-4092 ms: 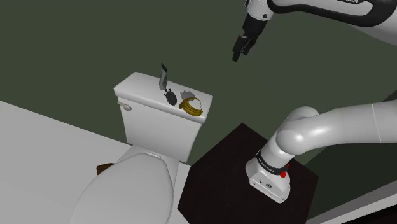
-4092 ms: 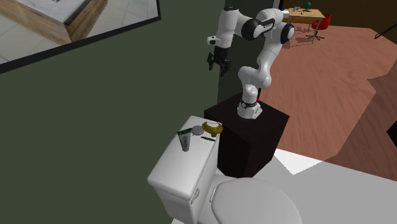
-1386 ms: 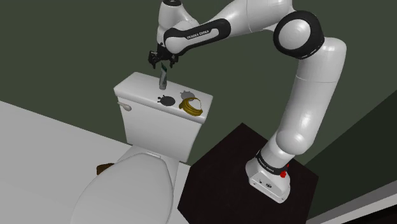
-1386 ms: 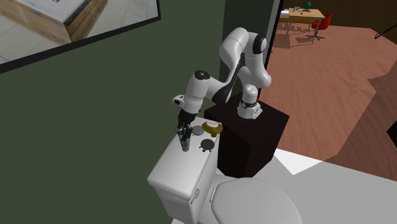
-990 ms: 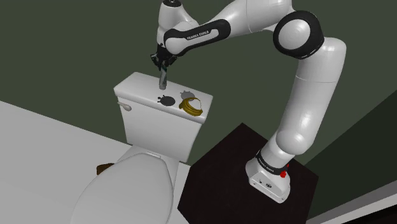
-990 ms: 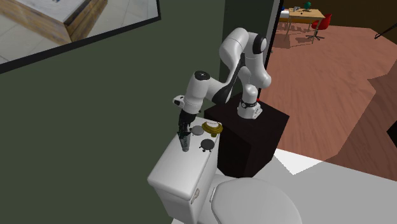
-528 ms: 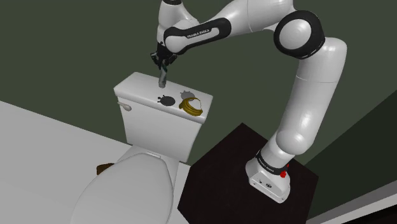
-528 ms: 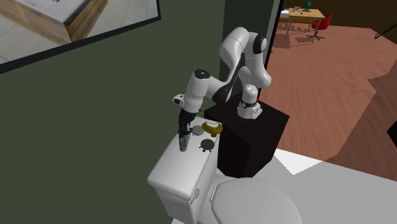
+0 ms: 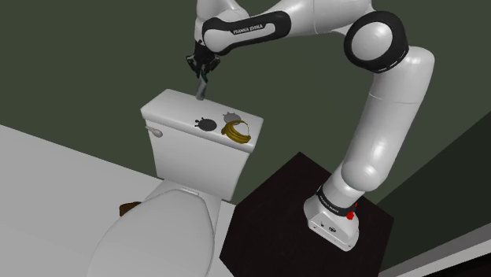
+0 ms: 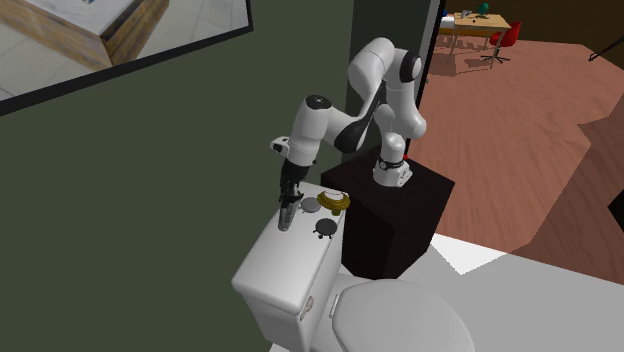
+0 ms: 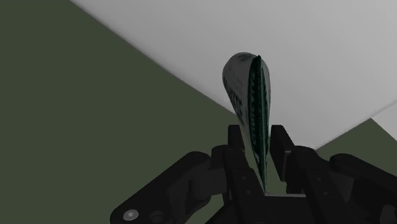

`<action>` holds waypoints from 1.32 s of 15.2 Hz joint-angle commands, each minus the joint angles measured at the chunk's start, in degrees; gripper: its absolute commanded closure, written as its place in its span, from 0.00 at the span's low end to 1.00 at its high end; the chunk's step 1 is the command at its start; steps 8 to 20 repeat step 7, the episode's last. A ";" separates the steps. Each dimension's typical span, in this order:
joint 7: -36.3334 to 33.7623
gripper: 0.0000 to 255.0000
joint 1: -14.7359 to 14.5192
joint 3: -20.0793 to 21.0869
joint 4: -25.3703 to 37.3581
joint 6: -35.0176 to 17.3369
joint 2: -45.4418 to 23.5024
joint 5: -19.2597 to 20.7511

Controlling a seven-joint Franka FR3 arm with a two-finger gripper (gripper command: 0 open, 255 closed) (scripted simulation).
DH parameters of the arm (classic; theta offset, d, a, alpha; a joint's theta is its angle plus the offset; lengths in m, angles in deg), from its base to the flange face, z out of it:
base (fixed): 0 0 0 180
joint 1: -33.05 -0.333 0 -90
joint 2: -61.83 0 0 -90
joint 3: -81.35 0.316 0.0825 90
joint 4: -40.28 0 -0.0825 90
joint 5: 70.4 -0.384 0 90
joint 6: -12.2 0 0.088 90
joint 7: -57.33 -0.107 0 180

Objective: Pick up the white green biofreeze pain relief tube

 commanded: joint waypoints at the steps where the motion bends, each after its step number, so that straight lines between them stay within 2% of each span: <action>1: 0.52 1.00 0.02 0.10 1.37 1.57 0.25 -0.36; 5: 1.33 1.00 0.01 0.28 3.61 4.32 0.84 -0.95; 20: 1.36 1.00 0.01 0.29 3.70 4.42 0.86 -0.97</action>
